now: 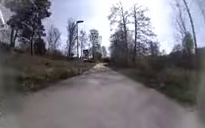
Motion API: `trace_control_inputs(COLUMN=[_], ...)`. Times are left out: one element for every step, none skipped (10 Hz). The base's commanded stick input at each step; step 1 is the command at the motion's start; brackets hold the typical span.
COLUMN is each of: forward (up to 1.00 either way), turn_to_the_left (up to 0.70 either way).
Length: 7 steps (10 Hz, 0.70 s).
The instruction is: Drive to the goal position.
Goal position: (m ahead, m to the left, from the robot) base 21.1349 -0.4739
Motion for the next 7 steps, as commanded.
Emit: trace_control_inputs(forward=[1.00, 1.00, 1.00, 1.00, 1.00, 1.00, 1.00], turn_to_the_left=[0.00, 0.00, 0.00, 0.00, 0.00, 0.00, 0.00])
